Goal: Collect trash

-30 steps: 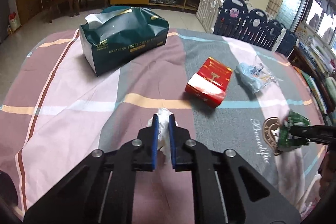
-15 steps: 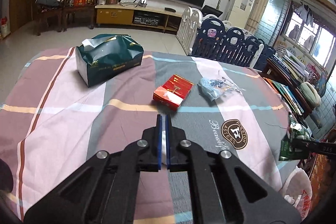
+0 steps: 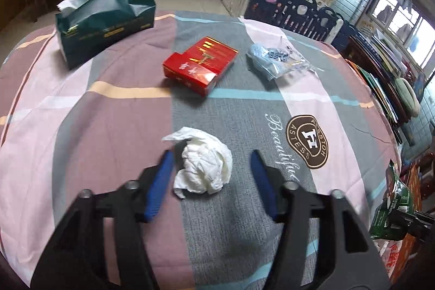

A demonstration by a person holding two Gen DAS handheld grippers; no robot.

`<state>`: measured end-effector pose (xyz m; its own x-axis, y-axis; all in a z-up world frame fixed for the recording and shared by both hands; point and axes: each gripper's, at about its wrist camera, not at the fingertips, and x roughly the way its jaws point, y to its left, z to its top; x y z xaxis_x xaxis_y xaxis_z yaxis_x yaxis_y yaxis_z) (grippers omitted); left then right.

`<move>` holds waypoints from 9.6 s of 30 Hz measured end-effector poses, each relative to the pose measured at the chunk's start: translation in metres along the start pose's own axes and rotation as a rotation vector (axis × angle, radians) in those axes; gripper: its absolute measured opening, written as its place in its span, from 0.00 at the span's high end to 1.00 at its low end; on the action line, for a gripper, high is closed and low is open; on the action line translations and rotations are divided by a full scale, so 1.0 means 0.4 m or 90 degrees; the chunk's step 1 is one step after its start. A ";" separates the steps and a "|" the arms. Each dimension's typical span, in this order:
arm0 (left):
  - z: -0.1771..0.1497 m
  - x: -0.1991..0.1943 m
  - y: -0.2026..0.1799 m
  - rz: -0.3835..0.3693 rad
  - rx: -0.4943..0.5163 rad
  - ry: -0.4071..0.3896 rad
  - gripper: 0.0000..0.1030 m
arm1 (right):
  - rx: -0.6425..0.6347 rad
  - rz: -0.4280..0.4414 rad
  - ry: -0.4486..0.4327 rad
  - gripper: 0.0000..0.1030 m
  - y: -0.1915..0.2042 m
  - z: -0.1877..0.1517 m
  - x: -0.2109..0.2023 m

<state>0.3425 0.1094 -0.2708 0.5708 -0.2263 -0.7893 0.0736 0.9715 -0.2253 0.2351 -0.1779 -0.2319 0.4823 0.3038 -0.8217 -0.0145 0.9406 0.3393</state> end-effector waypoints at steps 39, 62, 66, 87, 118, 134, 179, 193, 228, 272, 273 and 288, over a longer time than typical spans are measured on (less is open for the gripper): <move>-0.305 -0.484 -0.626 -0.111 0.235 -0.123 0.82 | -0.017 -0.132 -0.023 0.92 -0.260 -0.242 -0.303; -0.396 -0.362 -0.678 -0.204 0.242 0.047 0.82 | 0.038 -0.138 0.040 0.34 -0.346 -0.283 -0.293; -0.431 -0.325 -0.705 -0.264 0.261 0.109 0.81 | 0.103 -0.127 -0.019 0.33 -0.384 -0.250 -0.347; -0.331 -0.239 -0.520 -0.090 0.143 0.062 0.20 | 0.158 -0.087 -0.023 0.33 -0.364 -0.201 -0.286; 0.227 0.225 -0.002 0.055 0.135 0.004 0.35 | 0.097 -0.018 -0.005 0.26 0.032 0.400 0.253; 0.159 0.125 -0.007 0.002 0.085 -0.030 0.39 | 0.145 0.003 0.013 0.94 0.052 0.472 0.368; -0.067 -0.305 -0.142 -0.032 0.026 -0.195 0.40 | -0.106 -0.174 -0.079 0.82 0.054 0.053 -0.028; -0.311 -0.503 -0.506 -0.109 0.188 -0.171 0.40 | -0.149 -0.220 -0.162 0.82 -0.076 -0.106 -0.407; -0.487 -0.488 -0.814 -0.090 0.324 -0.062 0.40 | -0.057 -0.169 -0.094 0.82 -0.285 -0.298 -0.492; -0.515 -0.364 -0.863 -0.087 0.341 0.037 0.39 | 0.052 -0.150 -0.132 0.41 -0.359 -0.275 -0.567; -0.517 -0.363 -0.865 -0.087 0.344 0.039 0.39 | 0.052 -0.149 -0.132 0.41 -0.358 -0.275 -0.568; -0.435 -0.574 -0.752 0.078 0.308 -0.130 0.10 | 0.053 -0.177 -0.146 0.26 -0.271 -0.280 -0.612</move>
<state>0.0470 -0.1431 -0.1210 0.7431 -0.1384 -0.6547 0.3377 0.9223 0.1883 0.0206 -0.3374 -0.1188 0.6419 -0.0121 -0.7667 0.2115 0.9639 0.1618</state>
